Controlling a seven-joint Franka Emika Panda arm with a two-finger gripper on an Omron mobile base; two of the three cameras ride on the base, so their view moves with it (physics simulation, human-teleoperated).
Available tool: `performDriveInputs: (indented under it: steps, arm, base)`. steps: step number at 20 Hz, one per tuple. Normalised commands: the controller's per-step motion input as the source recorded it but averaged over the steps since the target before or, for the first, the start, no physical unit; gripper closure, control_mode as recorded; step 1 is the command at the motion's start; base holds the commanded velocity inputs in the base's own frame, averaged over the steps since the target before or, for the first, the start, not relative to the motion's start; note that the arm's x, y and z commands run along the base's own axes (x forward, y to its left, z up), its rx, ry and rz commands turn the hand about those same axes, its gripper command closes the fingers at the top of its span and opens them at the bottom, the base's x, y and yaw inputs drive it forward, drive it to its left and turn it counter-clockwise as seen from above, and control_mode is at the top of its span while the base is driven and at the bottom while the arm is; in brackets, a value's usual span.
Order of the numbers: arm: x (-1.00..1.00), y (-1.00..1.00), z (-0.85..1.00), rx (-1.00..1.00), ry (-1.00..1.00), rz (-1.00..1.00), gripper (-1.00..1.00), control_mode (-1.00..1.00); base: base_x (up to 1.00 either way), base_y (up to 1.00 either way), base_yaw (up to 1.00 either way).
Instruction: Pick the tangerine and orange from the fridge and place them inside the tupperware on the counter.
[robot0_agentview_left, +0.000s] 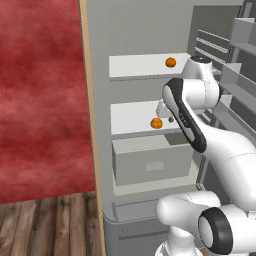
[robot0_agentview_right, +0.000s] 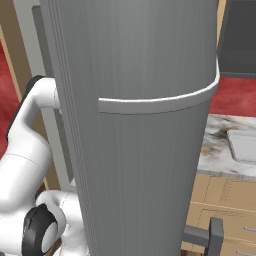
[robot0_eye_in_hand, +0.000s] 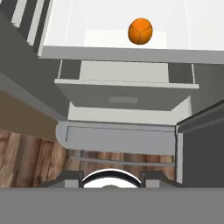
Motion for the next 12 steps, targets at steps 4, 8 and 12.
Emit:
performDriveInputs:
  steps: [4, 8, 12]
  arm:
    - [-0.01, 0.0, 0.0, 0.0, -0.1, -0.01, -1.0, -1.0]
    - [0.01, 0.0, -0.17, 0.0, -0.47, -0.09, -1.0, -1.0]
    - [0.0, 0.0, -0.31, 0.0, -0.47, -0.12, -1.0, -1.0]
  base:
    - [0.0, 0.0, 0.0]
    - [0.0, 0.0, 0.0]
    - [0.0, 0.0, 0.0]
